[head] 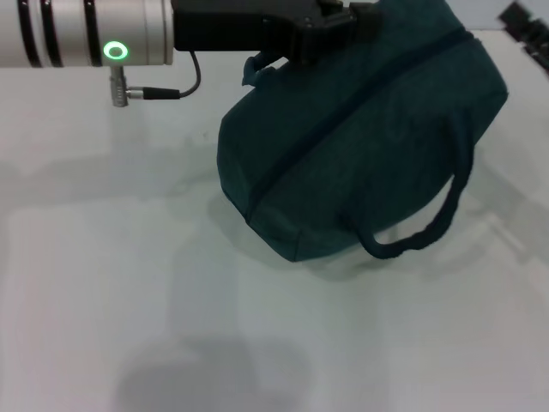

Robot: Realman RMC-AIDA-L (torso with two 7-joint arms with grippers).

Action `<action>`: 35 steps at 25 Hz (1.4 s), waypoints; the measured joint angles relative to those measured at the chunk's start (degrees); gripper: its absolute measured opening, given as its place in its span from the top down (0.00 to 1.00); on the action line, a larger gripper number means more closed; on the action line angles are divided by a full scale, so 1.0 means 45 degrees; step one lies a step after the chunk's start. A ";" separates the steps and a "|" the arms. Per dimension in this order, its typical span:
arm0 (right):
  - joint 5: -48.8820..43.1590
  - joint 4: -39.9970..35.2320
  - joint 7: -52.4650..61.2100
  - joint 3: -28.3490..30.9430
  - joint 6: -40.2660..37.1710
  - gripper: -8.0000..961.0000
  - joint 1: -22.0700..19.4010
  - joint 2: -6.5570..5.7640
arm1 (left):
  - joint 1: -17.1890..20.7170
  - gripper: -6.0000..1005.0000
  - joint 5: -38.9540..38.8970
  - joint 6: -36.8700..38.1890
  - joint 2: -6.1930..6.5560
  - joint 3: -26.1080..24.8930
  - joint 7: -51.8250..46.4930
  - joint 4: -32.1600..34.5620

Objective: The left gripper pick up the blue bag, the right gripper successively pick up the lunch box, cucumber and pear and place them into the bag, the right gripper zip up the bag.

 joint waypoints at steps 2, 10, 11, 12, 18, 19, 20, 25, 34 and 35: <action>0.0001 -0.0003 -0.0209 0.0336 -0.0194 0.42 -0.0194 -0.0045 | -0.0131 0.93 0.0105 -0.0158 -0.0008 0.0029 0.0002 -0.0334; 0.0002 -0.0180 -0.0563 0.1155 -0.0621 0.33 -0.0910 -0.0363 | -0.0842 0.93 0.0248 -0.1543 -0.0018 0.0662 0.0646 -0.1913; 0.0008 -0.0180 -0.0552 0.1266 -0.0636 0.27 -0.0985 -0.0376 | -0.0901 0.93 0.0254 -0.1671 -0.0016 0.0732 0.0652 -0.2010; 0.0011 -0.0180 -0.0544 0.1372 -0.0657 0.22 -0.1058 -0.0382 | -0.0956 0.93 0.0264 -0.1764 -0.0015 0.0791 0.0657 -0.2107; 0.0008 -0.0153 -0.0549 0.1861 -0.0750 0.08 -0.1356 -0.0376 | -0.1120 0.92 0.0537 -0.2322 -0.0038 0.1044 0.0664 -0.2425; 0.0007 -0.0154 -0.0554 0.1924 -0.0751 0.08 -0.1384 -0.0372 | -0.1157 0.92 0.0576 -0.2534 -0.0039 0.1164 0.0660 -0.2553; 0.0005 -0.0155 -0.0558 0.1978 -0.0754 0.08 -0.1413 -0.0361 | -0.1193 0.92 0.0618 -0.2752 -0.0038 0.1249 0.0651 -0.2692; -0.0003 -0.0165 -0.0556 0.2032 -0.0755 0.08 -0.1471 -0.0351 | -0.1244 0.92 0.0714 -0.3618 -0.0032 0.1330 0.0634 -0.3345; -0.0091 -0.0164 -0.0525 0.2026 -0.0753 0.08 -0.1393 -0.0364 | -0.0912 0.75 0.0239 -0.4028 -0.0008 0.0935 0.1125 -0.3528; -0.0102 -0.0164 -0.0525 0.2000 -0.0752 0.08 -0.1380 -0.0362 | -0.0873 0.74 0.0118 -0.3979 -0.0002 0.0795 0.1126 -0.3523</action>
